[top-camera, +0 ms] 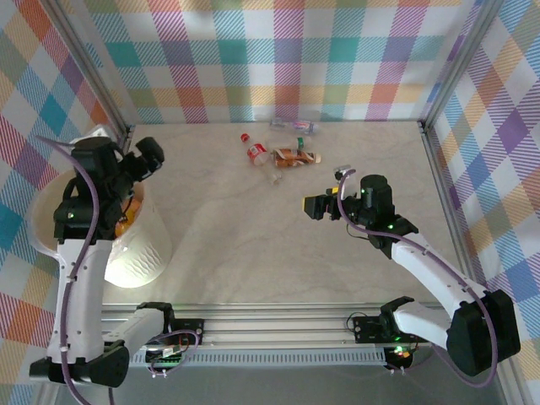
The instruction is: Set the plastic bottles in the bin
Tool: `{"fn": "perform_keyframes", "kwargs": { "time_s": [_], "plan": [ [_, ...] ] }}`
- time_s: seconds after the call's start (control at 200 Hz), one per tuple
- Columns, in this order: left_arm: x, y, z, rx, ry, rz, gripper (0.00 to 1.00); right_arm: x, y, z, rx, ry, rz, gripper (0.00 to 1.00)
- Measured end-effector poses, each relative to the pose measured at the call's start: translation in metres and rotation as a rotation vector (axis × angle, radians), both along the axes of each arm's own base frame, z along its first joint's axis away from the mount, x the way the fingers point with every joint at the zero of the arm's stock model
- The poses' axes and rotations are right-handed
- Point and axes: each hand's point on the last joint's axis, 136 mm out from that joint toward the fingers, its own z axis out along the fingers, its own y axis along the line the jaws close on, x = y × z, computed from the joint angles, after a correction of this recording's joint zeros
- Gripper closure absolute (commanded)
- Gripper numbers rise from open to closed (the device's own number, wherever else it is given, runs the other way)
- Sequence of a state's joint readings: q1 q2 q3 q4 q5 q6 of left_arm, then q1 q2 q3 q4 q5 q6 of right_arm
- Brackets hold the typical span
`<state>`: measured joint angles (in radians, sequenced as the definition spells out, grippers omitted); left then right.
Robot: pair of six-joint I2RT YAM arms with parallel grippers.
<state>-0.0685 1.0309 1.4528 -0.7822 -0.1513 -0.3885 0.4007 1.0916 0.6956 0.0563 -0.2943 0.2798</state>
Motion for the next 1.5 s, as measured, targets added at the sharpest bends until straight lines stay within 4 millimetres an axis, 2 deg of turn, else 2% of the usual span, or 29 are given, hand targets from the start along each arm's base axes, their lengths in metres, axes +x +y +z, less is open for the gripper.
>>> {"fn": "perform_keyframes", "kwargs": {
  "time_s": [0.155,0.35,0.485,0.58,0.735,0.945,1.165,1.28,1.4,1.5],
  "plan": [
    [0.016,-0.055,0.001,0.012,-0.001,-0.123,0.0,0.006,-0.009,-0.006,-0.01,0.03,-0.075,0.0],
    [0.04,-0.112,-0.011,0.055,0.016,-0.199,0.0,0.013,-0.018,-0.018,-0.023,0.081,-0.151,0.0],
    [0.062,-0.148,-0.021,0.089,0.034,-0.235,0.0,0.015,-0.022,-0.025,-0.03,0.117,-0.19,0.0],
    [0.078,-0.167,-0.032,0.102,0.052,-0.241,0.0,0.015,-0.025,-0.026,-0.027,0.132,-0.211,0.0],
    [0.105,-0.181,-0.058,0.13,0.101,-0.211,0.0,0.015,-0.027,-0.028,-0.031,0.145,-0.221,0.0],
    [0.145,-0.206,-0.105,0.154,0.19,-0.199,0.0,0.009,-0.03,-0.025,-0.036,0.147,-0.226,0.0],
    [0.194,-0.232,-0.173,0.122,0.306,-0.206,0.01,0.003,-0.035,-0.017,-0.039,0.138,-0.239,0.0],
    [0.216,-0.23,-0.208,0.099,0.358,-0.184,0.03,0.002,-0.037,-0.013,-0.04,0.134,-0.246,0.0],
    [0.229,-0.216,-0.243,0.05,0.424,-0.153,0.04,0.001,-0.039,-0.014,-0.045,0.138,-0.251,0.0],
    [0.242,-0.209,-0.264,-0.016,0.461,-0.146,0.05,0.001,-0.039,-0.015,-0.047,0.14,-0.251,0.0]
  ]
}}
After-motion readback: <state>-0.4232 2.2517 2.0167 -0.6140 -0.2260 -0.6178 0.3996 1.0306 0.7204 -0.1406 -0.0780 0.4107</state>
